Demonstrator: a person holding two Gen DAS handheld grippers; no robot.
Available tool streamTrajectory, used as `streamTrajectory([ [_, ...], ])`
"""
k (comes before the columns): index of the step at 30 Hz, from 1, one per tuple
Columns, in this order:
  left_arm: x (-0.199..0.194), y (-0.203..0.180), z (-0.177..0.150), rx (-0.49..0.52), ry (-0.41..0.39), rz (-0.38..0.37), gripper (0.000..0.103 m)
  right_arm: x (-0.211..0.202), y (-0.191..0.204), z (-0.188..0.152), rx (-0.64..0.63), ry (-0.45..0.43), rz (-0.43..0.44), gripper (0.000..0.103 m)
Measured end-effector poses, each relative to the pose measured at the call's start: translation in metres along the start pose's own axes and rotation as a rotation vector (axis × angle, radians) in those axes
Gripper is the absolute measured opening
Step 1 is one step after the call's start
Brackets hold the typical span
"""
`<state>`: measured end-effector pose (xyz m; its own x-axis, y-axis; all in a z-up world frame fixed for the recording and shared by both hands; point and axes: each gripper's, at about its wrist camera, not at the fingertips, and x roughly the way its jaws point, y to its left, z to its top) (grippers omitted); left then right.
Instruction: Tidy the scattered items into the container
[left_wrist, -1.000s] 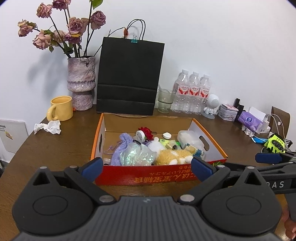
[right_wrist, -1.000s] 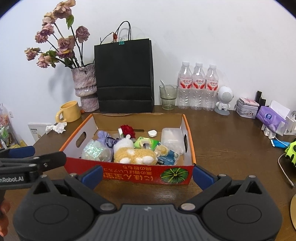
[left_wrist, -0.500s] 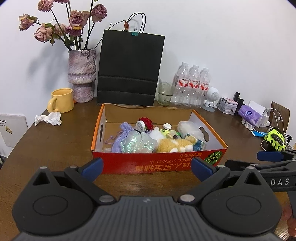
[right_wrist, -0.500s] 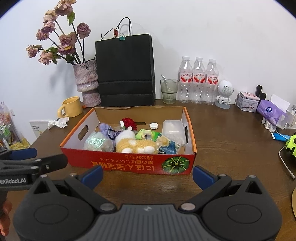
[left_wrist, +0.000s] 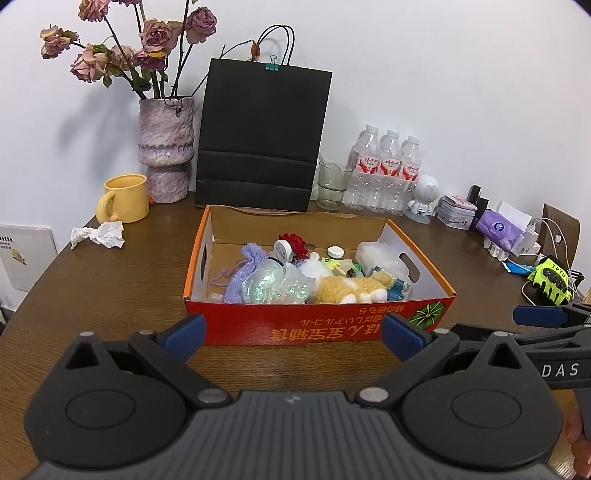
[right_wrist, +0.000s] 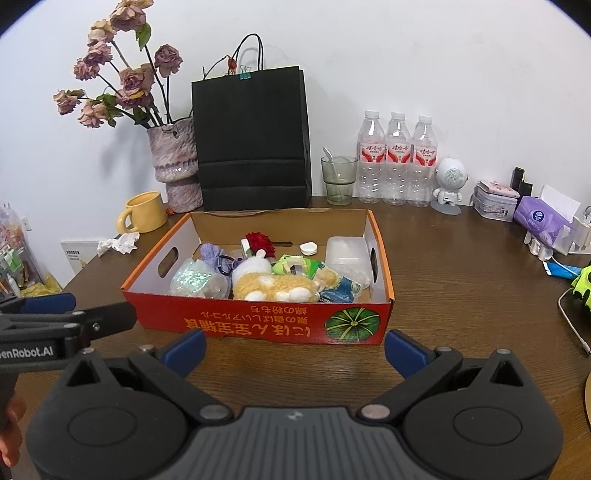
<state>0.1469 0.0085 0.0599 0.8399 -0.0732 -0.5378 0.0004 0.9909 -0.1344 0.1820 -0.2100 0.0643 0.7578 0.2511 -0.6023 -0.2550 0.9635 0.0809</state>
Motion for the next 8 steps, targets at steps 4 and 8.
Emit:
streamTrajectory([
  [4, 0.0002, 0.0006, -0.0005, -0.004, -0.005, 0.01, 0.103, 0.0001, 0.0001, -0.0006, -0.001, 0.001, 0.0, 0.103],
  [8, -0.0002, 0.0032, -0.0012, -0.019, -0.021, 0.006, 0.103, 0.001, 0.0014, -0.002, -0.005, 0.004, 0.002, 0.103],
])
